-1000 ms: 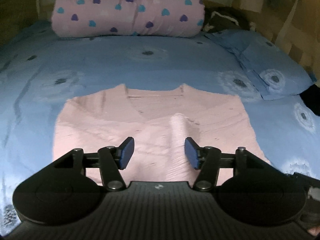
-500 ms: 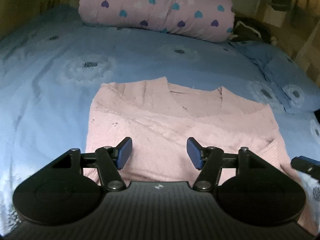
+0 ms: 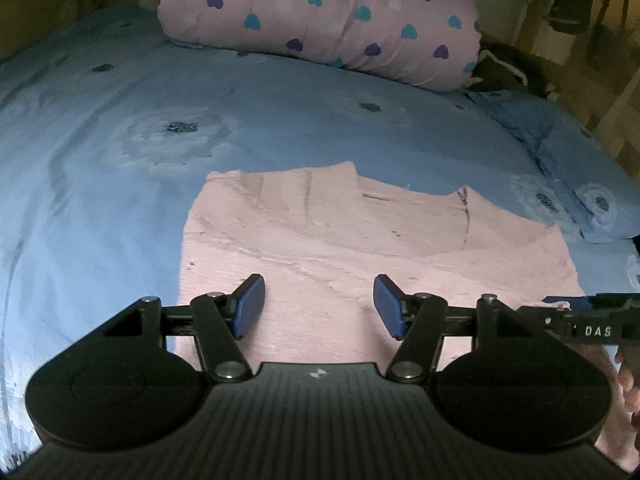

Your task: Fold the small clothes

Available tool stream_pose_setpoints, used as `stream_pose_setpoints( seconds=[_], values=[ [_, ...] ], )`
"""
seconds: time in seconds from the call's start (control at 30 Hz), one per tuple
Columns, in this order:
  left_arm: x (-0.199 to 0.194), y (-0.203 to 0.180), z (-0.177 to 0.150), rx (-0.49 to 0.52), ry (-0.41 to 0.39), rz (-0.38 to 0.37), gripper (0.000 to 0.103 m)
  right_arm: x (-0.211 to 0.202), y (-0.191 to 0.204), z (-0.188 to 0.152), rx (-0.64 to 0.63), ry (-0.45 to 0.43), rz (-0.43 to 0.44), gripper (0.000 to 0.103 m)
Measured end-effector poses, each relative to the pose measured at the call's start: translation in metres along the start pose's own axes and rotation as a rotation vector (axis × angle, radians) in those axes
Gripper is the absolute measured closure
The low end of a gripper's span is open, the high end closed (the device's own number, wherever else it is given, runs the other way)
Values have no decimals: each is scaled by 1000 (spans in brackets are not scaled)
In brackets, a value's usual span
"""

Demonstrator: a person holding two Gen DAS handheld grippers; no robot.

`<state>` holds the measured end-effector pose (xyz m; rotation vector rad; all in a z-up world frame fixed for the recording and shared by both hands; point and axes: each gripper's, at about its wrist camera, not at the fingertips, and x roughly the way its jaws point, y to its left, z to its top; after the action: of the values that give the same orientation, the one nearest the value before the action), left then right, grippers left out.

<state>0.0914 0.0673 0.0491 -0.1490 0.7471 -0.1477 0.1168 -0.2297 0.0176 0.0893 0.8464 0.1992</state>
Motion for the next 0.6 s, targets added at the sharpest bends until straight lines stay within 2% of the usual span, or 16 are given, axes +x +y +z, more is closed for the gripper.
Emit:
stream_pose_setpoints(
  seconds=[0.03,0.17,0.2,0.23,0.27,0.37,0.47,0.53,0.6],
  values=[
    [2,3,0,-2,3,5,37,7,2,-2,-6,24,6,43],
    [3,4,0,-3,-5,30,37,4,13,-9,-52,14,36,47],
    [2,3,0,-3,-13,30,37,2,17,-11,-80,19,51,61],
    [1,1,0,-2,-22,25,37,0,21,-12,-111,22,52,71],
    [0,0,0,-2,-31,21,37,-3,26,-13,-146,23,48,86],
    [-5,-5,0,7,-71,9,37,-15,35,-9,-198,12,73,89],
    [-10,-9,0,21,-109,4,37,-43,48,7,-249,-94,62,89],
    [-9,-11,0,31,-114,2,37,-60,46,21,-211,-153,42,89],
    [-3,-12,-1,36,-97,14,37,-67,37,32,-179,-172,-3,89]
  ],
)
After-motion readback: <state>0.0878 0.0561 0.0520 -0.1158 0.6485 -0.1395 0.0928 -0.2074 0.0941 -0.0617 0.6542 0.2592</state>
